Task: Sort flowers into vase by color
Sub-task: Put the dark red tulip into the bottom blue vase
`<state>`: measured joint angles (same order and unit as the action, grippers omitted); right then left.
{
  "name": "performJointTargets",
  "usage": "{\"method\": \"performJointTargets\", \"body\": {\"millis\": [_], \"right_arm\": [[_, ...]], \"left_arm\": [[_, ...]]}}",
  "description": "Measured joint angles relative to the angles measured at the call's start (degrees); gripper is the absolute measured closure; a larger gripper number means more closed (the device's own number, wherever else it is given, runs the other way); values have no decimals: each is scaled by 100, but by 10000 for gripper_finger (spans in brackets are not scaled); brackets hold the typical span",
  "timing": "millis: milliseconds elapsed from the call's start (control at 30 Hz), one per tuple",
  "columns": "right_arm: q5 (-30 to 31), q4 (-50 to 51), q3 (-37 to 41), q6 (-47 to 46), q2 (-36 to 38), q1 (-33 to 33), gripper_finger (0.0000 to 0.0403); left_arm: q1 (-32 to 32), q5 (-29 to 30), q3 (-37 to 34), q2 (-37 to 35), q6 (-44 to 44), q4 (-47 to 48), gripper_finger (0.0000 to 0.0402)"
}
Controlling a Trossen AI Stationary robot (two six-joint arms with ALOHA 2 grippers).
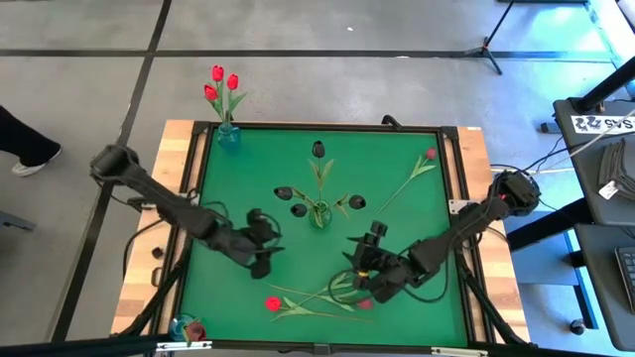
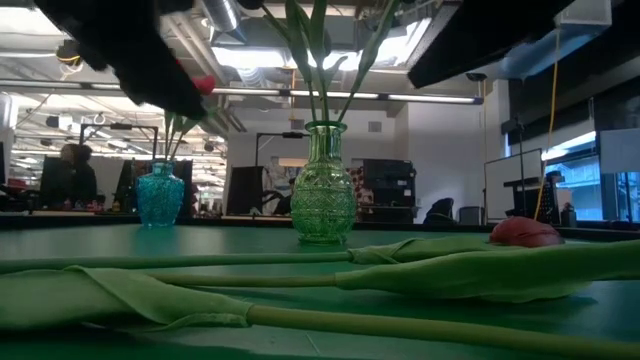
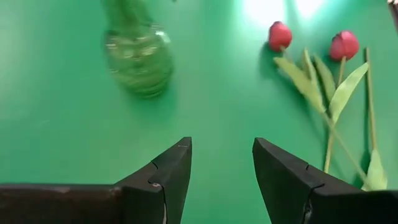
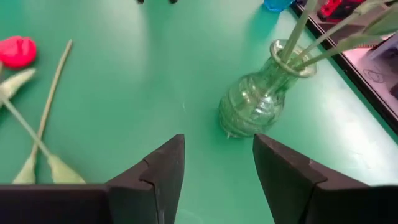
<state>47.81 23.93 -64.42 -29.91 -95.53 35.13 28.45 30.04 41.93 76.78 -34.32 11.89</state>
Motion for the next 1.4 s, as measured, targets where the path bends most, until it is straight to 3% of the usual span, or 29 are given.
{"method": "performJointTargets", "body": {"millis": [133, 267, 533, 800, 1400], "right_arm": [[157, 510, 0, -437, 47, 198, 212], [205, 1068, 0, -1558, 46, 484, 212], [167, 872, -2, -3407, 44, 1368, 212], [940, 918, -2, -4060, 44, 1865, 212], [499, 194, -2, -4230, -457, 1850, 212]], "left_arm": [[-48, -197, 2, 769, -28, -1291, 234], [-23, -224, 2, 1534, -110, -2396, 234], [344, -180, 19, 2585, -135, -4115, 234], [703, 28, 755, 3307, -169, -4105, 234], [240, -115, 1716, 4550, -507, -3967, 234]]}}
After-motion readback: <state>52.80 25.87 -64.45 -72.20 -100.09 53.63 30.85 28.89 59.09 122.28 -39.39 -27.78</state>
